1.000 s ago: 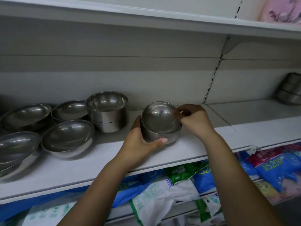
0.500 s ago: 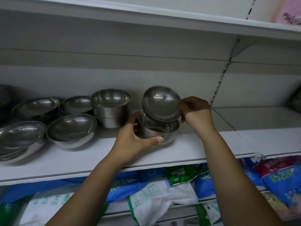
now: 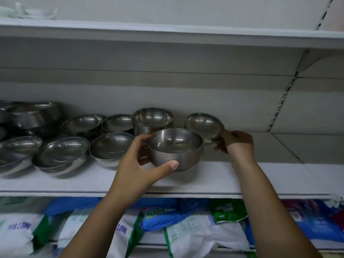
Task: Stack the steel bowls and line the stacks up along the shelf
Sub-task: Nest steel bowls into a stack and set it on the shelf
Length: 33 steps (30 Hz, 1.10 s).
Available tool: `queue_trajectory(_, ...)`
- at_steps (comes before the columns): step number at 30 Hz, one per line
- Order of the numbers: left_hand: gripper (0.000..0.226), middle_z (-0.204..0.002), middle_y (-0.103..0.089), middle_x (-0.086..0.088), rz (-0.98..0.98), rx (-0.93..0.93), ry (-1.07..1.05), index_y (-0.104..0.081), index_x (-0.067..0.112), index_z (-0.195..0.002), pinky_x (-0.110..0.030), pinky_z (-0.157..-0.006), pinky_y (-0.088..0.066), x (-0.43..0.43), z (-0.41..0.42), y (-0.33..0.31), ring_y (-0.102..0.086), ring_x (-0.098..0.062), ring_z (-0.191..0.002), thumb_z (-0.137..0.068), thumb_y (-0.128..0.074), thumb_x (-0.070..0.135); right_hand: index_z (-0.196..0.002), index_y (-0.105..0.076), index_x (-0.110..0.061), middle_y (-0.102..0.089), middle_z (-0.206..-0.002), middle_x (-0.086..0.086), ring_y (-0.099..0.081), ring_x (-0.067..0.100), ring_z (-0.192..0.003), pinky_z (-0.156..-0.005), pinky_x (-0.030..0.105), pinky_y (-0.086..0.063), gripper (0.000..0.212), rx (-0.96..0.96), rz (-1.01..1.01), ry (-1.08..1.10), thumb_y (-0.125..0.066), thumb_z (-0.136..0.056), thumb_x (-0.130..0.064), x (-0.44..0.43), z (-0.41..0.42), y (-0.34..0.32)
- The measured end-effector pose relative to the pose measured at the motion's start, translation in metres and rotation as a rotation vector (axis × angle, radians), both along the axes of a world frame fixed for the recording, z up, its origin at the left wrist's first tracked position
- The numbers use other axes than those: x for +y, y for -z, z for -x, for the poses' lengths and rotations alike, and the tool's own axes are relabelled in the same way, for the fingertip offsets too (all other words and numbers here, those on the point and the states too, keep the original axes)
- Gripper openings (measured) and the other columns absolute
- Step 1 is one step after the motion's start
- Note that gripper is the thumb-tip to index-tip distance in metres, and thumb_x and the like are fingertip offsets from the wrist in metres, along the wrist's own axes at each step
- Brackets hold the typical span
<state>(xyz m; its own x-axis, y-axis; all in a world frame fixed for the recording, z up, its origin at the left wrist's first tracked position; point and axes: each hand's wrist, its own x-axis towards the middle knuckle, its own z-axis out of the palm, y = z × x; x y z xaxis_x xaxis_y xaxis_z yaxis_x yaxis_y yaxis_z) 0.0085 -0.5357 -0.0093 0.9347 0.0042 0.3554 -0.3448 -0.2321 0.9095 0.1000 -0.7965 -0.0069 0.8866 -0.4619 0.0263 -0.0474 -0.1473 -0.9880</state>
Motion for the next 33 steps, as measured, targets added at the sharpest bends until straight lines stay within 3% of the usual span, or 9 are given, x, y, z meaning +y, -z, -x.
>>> queue_trajectory(4, 0.073, -0.114, -0.072, 0.012, 0.052, -0.041, -0.082, -0.058, 0.033, -0.121, -0.030, -0.087, -0.057, 0.014, 0.002, -0.016, -0.071, -0.008, -0.102, -0.056, -0.088, 0.050, -0.078, -0.071, 0.008, -0.069, -0.052, 0.004, -0.065, 0.014, -0.047, -0.049, 0.021, -0.050, 0.036, 0.065, -0.039, -0.022, -0.069, -0.092, -0.026, 0.014, -0.014, 0.016)
queue_trajectory(9, 0.068, -0.109, -0.072, 0.013, 0.083, -0.112, -0.213, -0.060, 0.035, -0.118, -0.019, -0.076, -0.057, 0.025, -0.006, -0.043, -0.071, -0.002, -0.096, -0.059, -0.093, 0.049, -0.069, -0.075, -0.004, -0.076, -0.067, 0.010, -0.072, 0.031, -0.073, -0.076, 0.036, -0.060, 0.036, 0.076, 0.014, -0.064, -0.068, -0.093, -0.029, 0.024, -0.021, 0.027)
queue_trajectory(12, 0.066, -0.107, -0.069, 0.013, 0.067, -0.110, -0.236, -0.056, 0.031, -0.122, -0.011, -0.072, -0.055, 0.027, -0.020, -0.059, -0.068, 0.006, -0.092, -0.064, -0.086, 0.043, -0.107, -0.070, 0.005, -0.077, -0.079, 0.012, -0.072, 0.017, -0.062, -0.058, 0.022, -0.058, 0.041, 0.012, -0.145, -0.043, -0.070, -0.095, -0.034, 0.027, -0.010, 0.027)
queue_trajectory(14, 0.066, -0.107, -0.066, 0.012, 0.080, -0.099, -0.240, -0.053, 0.025, -0.127, -0.011, -0.072, -0.055, 0.028, -0.036, -0.064, -0.068, 0.006, -0.090, -0.070, -0.087, 0.031, -0.123, -0.059, -0.001, -0.074, -0.088, 0.014, -0.070, 0.012, -0.056, -0.059, 0.024, -0.058, 0.045, -0.053, -0.266, -0.010, -0.072, -0.093, -0.033, 0.032, 0.004, 0.022)
queue_trajectory(18, 0.067, -0.109, -0.062, 0.014, 0.061, -0.063, -0.263, -0.050, 0.030, -0.126, -0.013, -0.068, -0.054, 0.026, -0.069, -0.064, -0.065, 0.000, -0.094, -0.072, -0.090, 0.032, -0.101, -0.066, -0.014, -0.074, -0.077, 0.010, -0.068, 0.013, -0.053, -0.058, 0.027, -0.057, 0.016, -0.176, -0.103, -0.075, -0.074, -0.092, -0.025, 0.048, 0.026, 0.006)
queue_trajectory(21, 0.070, -0.108, -0.061, 0.015, -0.022, -0.044, -0.289, -0.049, 0.035, -0.124, -0.021, -0.078, -0.052, 0.026, -0.089, -0.058, -0.064, -0.013, -0.103, -0.068, -0.091, 0.042, -0.092, -0.074, -0.014, -0.076, -0.077, 0.005, -0.072, 0.015, -0.064, -0.063, 0.024, -0.057, 0.004, -0.159, 0.001, -0.265, -0.076, -0.089, -0.017, 0.061, 0.029, 0.003)
queue_trajectory(26, 0.077, -0.118, -0.057, 0.017, -0.130, -0.007, -0.238, -0.048, 0.035, -0.130, -0.031, -0.094, -0.053, 0.033, -0.101, -0.050, -0.059, -0.014, -0.116, -0.067, -0.091, 0.045, -0.110, -0.071, -0.019, -0.074, -0.108, -0.004, -0.070, 0.010, -0.102, -0.092, 0.026, -0.057, 0.044, -0.054, 0.120, -0.485, -0.090, -0.073, -0.034, 0.077, 0.015, 0.020)
queue_trajectory(30, 0.083, -0.122, -0.059, 0.016, -0.133, -0.008, -0.191, -0.049, 0.034, -0.130, -0.030, -0.094, -0.053, 0.041, -0.105, -0.044, -0.059, -0.011, -0.117, -0.061, -0.091, 0.052, -0.128, -0.062, -0.019, -0.065, -0.124, -0.006, -0.061, 0.010, -0.116, -0.095, 0.023, -0.051, 0.067, -0.048, 0.171, -0.522, -0.092, -0.071, -0.035, 0.096, 0.009, 0.020)
queue_trajectory(33, 0.083, -0.122, -0.060, 0.011, -0.124, 0.030, -0.164, -0.046, 0.031, -0.133, -0.025, -0.090, -0.051, 0.043, -0.108, -0.039, -0.059, -0.013, -0.116, -0.065, -0.091, 0.045, -0.130, -0.060, -0.019, -0.066, -0.123, -0.008, -0.062, 0.008, -0.115, -0.093, 0.020, -0.050, 0.070, -0.074, 0.181, -0.513, -0.093, -0.069, -0.032, 0.110, 0.005, 0.021)
